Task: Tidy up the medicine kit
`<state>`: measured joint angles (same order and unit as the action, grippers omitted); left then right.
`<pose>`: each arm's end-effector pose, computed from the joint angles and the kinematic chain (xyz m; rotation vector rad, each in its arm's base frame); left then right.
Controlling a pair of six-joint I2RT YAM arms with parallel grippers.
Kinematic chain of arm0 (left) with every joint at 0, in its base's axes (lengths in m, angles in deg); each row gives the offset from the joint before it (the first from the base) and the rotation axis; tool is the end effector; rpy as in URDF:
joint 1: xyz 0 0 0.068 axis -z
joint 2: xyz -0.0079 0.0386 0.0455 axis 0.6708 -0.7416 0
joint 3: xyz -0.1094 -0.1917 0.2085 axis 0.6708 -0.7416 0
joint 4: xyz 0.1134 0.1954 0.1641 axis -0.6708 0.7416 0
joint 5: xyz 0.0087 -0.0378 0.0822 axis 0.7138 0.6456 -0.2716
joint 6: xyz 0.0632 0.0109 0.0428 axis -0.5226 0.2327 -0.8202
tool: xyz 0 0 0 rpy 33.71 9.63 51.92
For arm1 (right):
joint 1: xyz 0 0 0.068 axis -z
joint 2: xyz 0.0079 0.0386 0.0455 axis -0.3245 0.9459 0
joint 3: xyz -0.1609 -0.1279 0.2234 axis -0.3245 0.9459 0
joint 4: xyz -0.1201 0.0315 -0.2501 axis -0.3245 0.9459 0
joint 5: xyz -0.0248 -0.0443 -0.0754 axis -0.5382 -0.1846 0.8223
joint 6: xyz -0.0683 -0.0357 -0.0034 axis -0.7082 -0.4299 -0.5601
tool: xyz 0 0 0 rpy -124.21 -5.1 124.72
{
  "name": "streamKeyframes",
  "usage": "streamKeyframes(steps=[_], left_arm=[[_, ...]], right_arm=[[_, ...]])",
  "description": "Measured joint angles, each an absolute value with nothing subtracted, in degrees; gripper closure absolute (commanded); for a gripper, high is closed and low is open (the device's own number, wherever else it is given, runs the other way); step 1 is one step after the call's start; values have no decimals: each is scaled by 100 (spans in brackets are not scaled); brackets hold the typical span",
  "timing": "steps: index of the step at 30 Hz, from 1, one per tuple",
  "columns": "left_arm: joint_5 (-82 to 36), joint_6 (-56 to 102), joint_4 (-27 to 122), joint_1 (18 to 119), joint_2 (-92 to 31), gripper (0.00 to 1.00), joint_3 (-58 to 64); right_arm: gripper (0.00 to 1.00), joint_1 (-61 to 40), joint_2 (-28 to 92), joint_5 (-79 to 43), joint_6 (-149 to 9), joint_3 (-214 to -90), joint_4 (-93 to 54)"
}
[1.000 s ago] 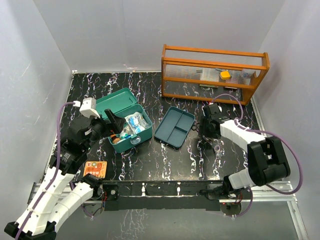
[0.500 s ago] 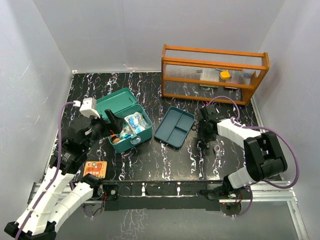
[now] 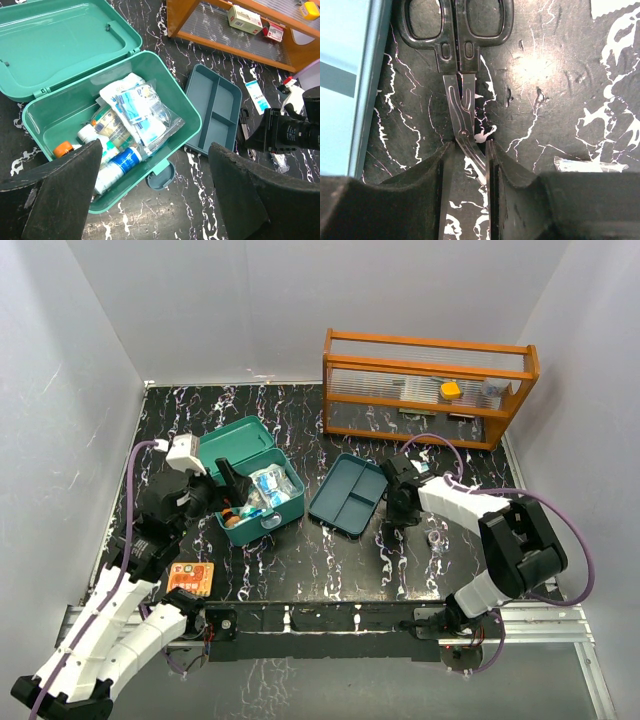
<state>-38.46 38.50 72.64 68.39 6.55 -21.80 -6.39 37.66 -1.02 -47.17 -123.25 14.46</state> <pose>0.1594 -0.0697 0.3656 -0.1017 1.8392 -0.5510 0.2596 0.1114 0.1528 0.1390 2.8204 -0.0197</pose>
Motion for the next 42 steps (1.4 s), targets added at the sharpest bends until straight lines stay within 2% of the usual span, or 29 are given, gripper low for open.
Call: streamKeyframes(steps=[7,18,25,27,31,33,37,42], left_arm=[[-3849,3844,7266,6839,749,14,-2261],[-3842,3842,7244,6839,742,14,-2315],[-3842,3844,7246,6839,690,13,-2337],[-3842,3844,7246,6839,683,12,-2337],[-3842,3844,7249,6839,677,12,-2337],[-3844,3844,7249,6839,679,12,-2337],[-3844,3844,7249,6839,685,12,-2337],[-3814,3828,7244,6839,718,12,-2337]], right_arm=[[70,-881,3888,235,-4577,-12458,1626],[73,-888,3700,-419,-4518,-12288,1623],[85,-923,3722,-246,-4521,-12294,1663],[83,-925,3733,-218,-4532,-12305,1682],[72,-953,3827,-137,-4538,-12401,1761],[71,-971,3847,-111,-4543,-12419,1759],[72,-973,3917,-111,-4556,-12482,1816],[81,-997,4085,-161,-4617,-12648,1925]])
